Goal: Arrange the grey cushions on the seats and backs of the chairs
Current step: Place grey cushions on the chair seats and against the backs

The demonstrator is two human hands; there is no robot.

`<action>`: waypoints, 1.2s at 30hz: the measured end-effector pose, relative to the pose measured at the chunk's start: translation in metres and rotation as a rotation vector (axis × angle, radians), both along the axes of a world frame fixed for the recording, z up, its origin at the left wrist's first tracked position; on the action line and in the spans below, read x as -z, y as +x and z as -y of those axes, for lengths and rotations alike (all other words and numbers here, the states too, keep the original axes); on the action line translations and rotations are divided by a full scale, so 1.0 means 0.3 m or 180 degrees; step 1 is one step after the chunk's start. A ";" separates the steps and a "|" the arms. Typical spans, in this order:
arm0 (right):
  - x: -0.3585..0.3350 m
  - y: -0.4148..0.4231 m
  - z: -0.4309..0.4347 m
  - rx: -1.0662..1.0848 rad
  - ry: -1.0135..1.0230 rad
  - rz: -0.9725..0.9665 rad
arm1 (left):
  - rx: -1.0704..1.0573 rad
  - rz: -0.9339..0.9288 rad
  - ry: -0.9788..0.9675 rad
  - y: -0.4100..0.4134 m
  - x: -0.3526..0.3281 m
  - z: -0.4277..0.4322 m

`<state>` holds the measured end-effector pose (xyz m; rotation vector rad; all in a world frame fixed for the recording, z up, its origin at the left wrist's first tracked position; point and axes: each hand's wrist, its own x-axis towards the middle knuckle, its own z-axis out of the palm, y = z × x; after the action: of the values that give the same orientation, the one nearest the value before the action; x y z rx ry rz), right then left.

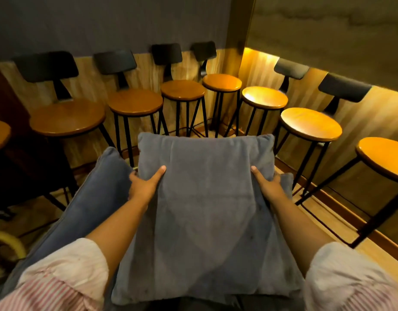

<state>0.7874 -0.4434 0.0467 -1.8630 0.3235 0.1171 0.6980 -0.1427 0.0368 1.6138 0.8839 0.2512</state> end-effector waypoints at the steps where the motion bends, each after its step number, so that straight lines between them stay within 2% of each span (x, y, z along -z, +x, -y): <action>1: 0.045 0.031 -0.023 -0.0088 -0.0150 -0.0120 | 0.0079 -0.0091 0.0070 0.028 0.036 0.000; 5: 0.181 0.112 -0.076 -0.0405 -0.1174 -0.0357 | 0.0946 -0.0881 0.0773 0.093 0.159 0.036; 8: 0.246 0.142 -0.077 -0.0425 -0.1478 -0.0329 | 0.1052 -0.1276 0.1057 0.124 0.221 0.053; 15: 0.285 0.151 -0.071 -0.0506 -0.1815 -0.0329 | 0.1178 -0.1529 0.1134 0.147 0.228 0.062; 20: 0.249 0.044 -0.070 -0.0572 -0.2021 -0.0085 | 0.1330 -0.1490 0.1108 0.073 0.156 0.144; 25: 0.169 -0.165 -0.068 -0.1350 -0.2170 -0.0104 | 0.2003 -0.1068 0.0894 -0.159 0.030 0.242; 32: -0.037 -0.551 -0.108 -0.2627 -0.1705 0.0285 | 0.1697 -0.1004 0.1461 -0.693 -0.183 0.304; 36: -0.124 -0.807 -0.215 -0.3110 -0.1630 0.0659 | 0.1208 -0.1041 0.1751 -1.017 -0.248 0.276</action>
<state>0.5454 -0.3789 0.0839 -2.3647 -0.7936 0.5361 0.3927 -0.2254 0.1113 2.3463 0.7652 -0.0494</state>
